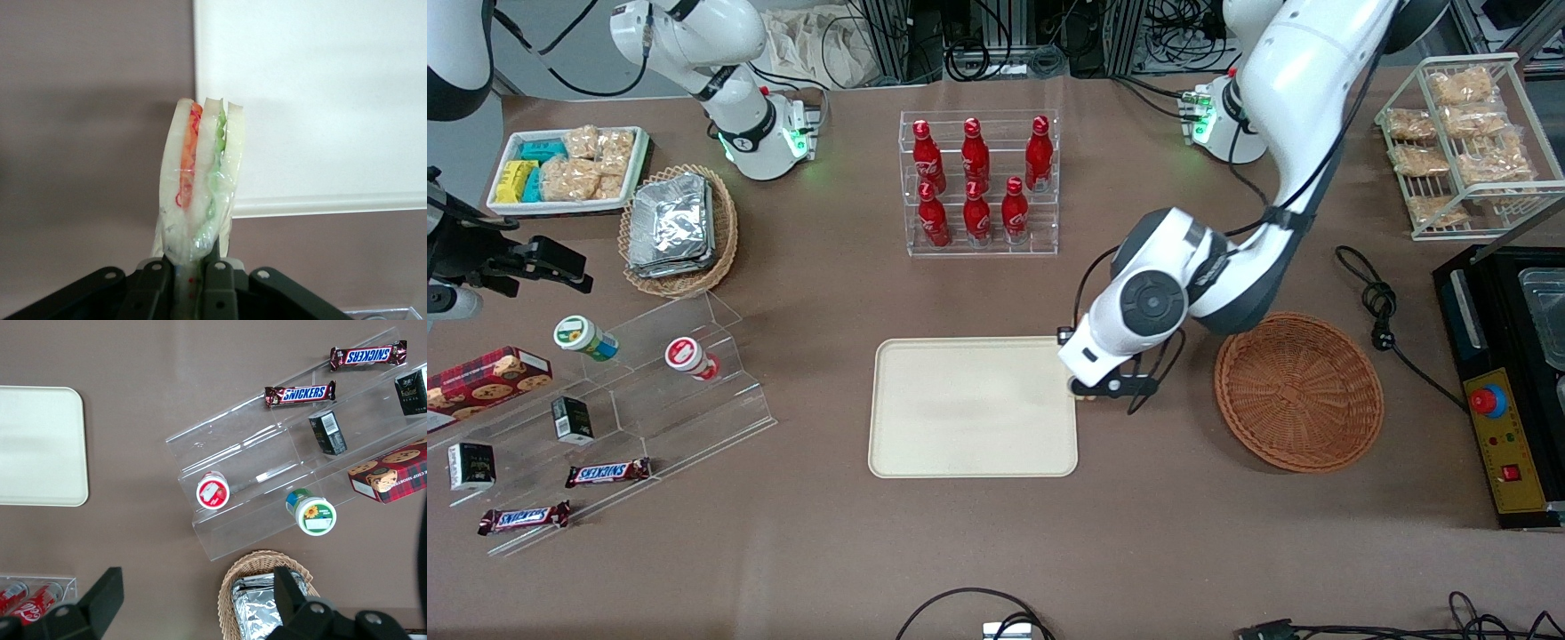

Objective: Place sandwich from basket to tray
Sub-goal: 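Lift the sandwich and carry it over the white tray, then lower the sandwich onto the tray and open the left gripper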

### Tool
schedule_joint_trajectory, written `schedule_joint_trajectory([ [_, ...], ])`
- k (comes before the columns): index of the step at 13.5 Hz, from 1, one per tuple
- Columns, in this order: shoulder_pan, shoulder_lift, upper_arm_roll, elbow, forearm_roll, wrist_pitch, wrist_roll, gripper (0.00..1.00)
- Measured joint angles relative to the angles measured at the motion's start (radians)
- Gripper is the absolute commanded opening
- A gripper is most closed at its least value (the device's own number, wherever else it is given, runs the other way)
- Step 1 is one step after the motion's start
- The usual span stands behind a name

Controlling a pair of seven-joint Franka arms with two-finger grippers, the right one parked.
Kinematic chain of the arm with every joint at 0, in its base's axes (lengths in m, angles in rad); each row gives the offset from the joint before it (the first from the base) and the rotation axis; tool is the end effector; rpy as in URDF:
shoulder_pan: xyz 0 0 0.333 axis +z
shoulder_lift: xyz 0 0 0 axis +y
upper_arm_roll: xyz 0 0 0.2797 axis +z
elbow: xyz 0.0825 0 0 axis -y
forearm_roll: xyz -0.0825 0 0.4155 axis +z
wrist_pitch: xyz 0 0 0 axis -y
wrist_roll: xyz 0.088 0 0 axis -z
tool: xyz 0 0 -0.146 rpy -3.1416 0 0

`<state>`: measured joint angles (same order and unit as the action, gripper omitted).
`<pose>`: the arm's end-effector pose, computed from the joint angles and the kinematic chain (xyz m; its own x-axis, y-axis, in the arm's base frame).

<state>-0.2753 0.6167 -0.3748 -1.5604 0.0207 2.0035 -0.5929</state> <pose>0.5560 -0.3983 0.2107 0.9750 -0.0271 -0.2205 -0.0082 -0.9962 0.0862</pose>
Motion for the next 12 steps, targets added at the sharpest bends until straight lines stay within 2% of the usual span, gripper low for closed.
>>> schedule_joint_trajectory([
  [4, -0.042, 0.081, 0.000, 0.019, 0.004, 0.143, 0.000, 0.00],
  [6, -0.043, 0.087, 0.001, 0.025, 0.013, 0.151, 0.001, 0.08],
  [11, -0.043, 0.091, 0.003, 0.028, 0.016, 0.225, 0.002, 0.16],
  [12, -0.043, 0.095, 0.004, 0.028, 0.016, 0.241, 0.003, 0.20],
])
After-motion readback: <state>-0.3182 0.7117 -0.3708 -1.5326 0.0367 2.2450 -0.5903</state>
